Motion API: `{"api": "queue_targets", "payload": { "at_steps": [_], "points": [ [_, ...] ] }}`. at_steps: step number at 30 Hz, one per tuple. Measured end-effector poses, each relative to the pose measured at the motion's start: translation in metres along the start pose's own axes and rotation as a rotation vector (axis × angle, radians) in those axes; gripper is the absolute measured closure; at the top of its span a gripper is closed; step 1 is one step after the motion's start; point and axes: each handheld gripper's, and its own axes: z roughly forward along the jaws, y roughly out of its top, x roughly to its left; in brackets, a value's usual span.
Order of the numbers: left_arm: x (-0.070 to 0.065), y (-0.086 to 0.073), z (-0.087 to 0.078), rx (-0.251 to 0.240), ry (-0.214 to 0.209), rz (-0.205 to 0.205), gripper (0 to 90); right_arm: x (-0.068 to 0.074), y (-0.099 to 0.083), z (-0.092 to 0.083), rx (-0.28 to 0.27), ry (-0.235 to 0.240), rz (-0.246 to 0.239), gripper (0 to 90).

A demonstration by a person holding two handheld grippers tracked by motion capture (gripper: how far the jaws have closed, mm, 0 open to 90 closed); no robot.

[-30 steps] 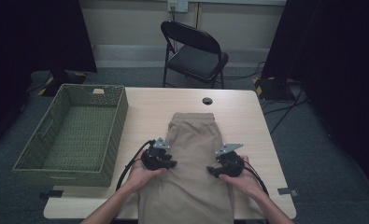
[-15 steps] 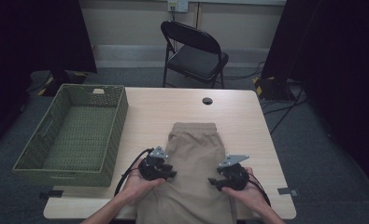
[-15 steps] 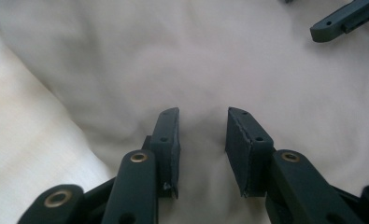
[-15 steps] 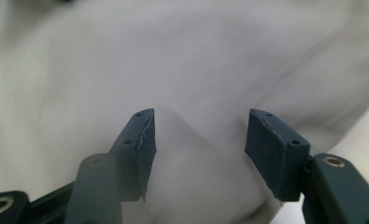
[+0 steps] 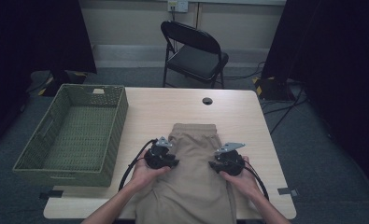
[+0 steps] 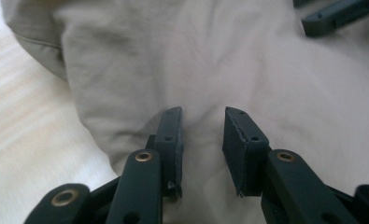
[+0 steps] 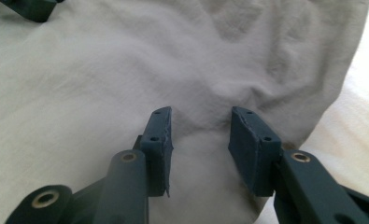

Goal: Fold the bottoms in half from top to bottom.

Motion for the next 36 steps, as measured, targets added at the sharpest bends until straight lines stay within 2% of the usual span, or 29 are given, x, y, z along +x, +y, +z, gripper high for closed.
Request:
{"api": "queue_targets", "payload": {
  "at_steps": [2,3,4,5,7,8,10,12,15,18,19,20,22,25,27,28,30,32,35,36],
  "points": [
    [-0.006,-0.006,-0.007,0.018,-0.013,0.008,67.9,0.007,-0.002,-0.003,0.010,0.018,-0.023,58.1],
    [-0.008,-0.010,-0.012,0.035,-0.033,0.013,67.9,0.011,-0.003,-0.004,0.014,0.031,-0.029,58.0],
    [-0.009,-0.012,-0.014,0.032,-0.042,0.010,67.0,0.015,-0.004,-0.007,0.020,0.045,-0.036,57.4],
    [-0.010,-0.014,-0.015,0.013,-0.061,0.000,66.2,0.017,-0.005,-0.007,0.024,0.054,-0.044,56.5],
    [-0.009,-0.013,-0.017,-0.010,-0.075,0.010,66.4,0.021,-0.003,-0.010,0.032,0.064,-0.058,54.4],
    [-0.008,-0.011,-0.017,-0.024,-0.074,0.006,66.4,0.020,-0.001,-0.012,0.019,0.074,-0.058,54.3],
    [-0.004,-0.004,-0.013,-0.042,-0.058,-0.011,66.5,0.015,0.007,-0.017,-0.026,0.073,-0.033,53.1],
    [0.000,-0.002,-0.006,-0.012,-0.022,-0.005,68.2,0.004,0.016,-0.023,-0.080,0.063,0.004,52.8],
    [0.003,-0.004,-0.003,-0.015,-0.035,-0.020,70.3,-0.017,0.036,-0.027,-0.160,0.010,0.068,51.8],
    [0.003,-0.004,-0.004,-0.005,-0.018,-0.008,70.3,-0.034,0.054,-0.018,-0.173,-0.024,0.094,46.7],
    [0.003,-0.004,-0.004,-0.005,-0.020,-0.005,70.3,-0.043,0.063,-0.009,-0.162,-0.035,0.106,44.5],
    [0.003,-0.005,-0.004,-0.004,-0.023,-0.006,70.3,-0.043,0.063,-0.009,-0.162,-0.035,0.106,44.5],
    [0.005,-0.005,-0.005,-0.008,-0.035,-0.012,70.5,-0.051,0.070,0.002,-0.149,-0.060,0.109,42.5],
    [0.006,-0.006,-0.005,-0.012,-0.044,-0.012,70.6,-0.059,0.072,0.017,-0.147,-0.078,0.145,40.8],
    [0.006,-0.006,-0.005,-0.015,-0.044,-0.011,70.4,-0.060,0.069,0.023,-0.169,-0.106,0.144,40.4],
    [0.006,-0.006,-0.005,-0.015,-0.043,-0.008,70.4,-0.061,0.067,0.028,-0.158,-0.099,0.156,39.2],
    [0.005,-0.006,-0.005,-0.013,-0.039,-0.008,70.5,-0.060,0.065,0.034,-0.133,-0.095,0.147,37.9],
    [0.004,-0.006,-0.004,-0.015,-0.030,-0.003,70.5,-0.057,0.062,0.039,-0.111,-0.069,0.144,34.5],
    [0.004,-0.006,-0.004,-0.015,-0.030,-0.004,70.4,-0.052,0.057,0.049,-0.048,-0.064,0.113,33.1],
    [0.004,-0.006,-0.004,-0.015,-0.029,-0.003,70.4,-0.051,0.056,0.050,-0.057,-0.065,0.119,32.3]
  ]
}}
